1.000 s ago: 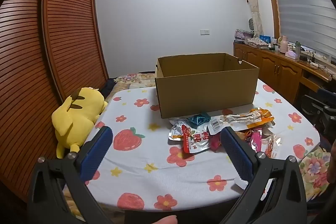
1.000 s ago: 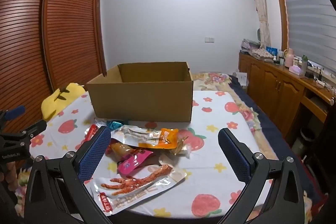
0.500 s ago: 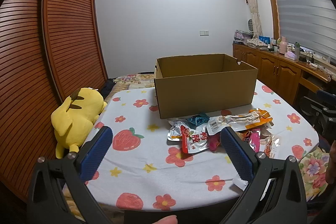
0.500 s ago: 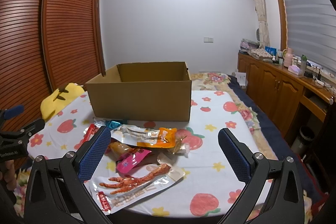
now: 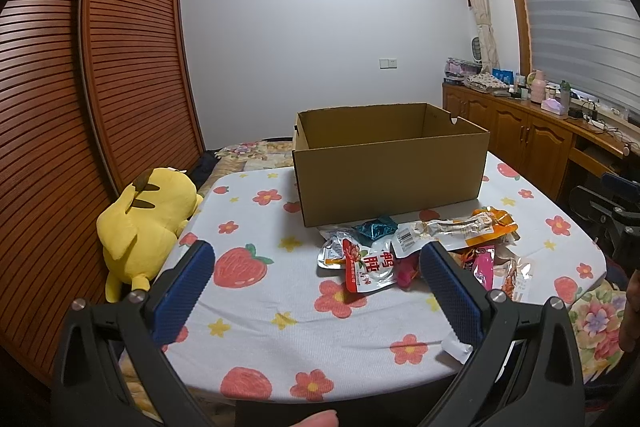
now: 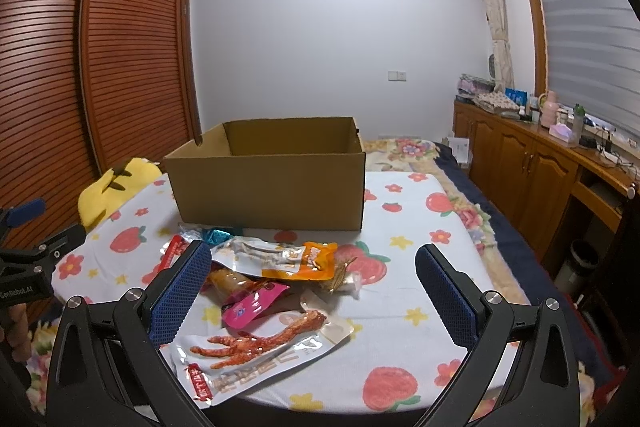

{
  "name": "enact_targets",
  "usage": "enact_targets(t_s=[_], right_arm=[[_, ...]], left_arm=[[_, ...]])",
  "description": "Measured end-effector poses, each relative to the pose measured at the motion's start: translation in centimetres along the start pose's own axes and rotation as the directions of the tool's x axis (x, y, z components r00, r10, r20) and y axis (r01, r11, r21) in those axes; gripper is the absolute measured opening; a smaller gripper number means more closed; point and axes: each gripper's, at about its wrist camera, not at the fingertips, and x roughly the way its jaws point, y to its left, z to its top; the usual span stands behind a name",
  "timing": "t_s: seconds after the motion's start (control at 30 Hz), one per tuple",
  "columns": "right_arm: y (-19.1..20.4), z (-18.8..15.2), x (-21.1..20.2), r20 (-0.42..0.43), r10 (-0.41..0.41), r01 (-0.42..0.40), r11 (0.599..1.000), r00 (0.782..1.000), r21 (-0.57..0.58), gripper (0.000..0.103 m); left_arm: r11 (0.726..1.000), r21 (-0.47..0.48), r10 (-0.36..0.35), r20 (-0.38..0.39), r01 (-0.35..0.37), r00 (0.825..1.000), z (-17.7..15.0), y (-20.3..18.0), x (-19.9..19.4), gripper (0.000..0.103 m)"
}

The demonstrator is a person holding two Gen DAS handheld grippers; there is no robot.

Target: Organize snacks

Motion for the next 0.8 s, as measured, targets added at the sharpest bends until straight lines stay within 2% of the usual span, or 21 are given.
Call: enact_targets(t_s=[0.8], right_arm=[[-0.15,-0.25,0.07,-0.001,0.0,0.0,1.0,1.0,0.002,0.103]], left_arm=[[1.0,0.001,-0.004,0.002,0.004,1.0,0.14,-0.51,-0.28,0.103]])
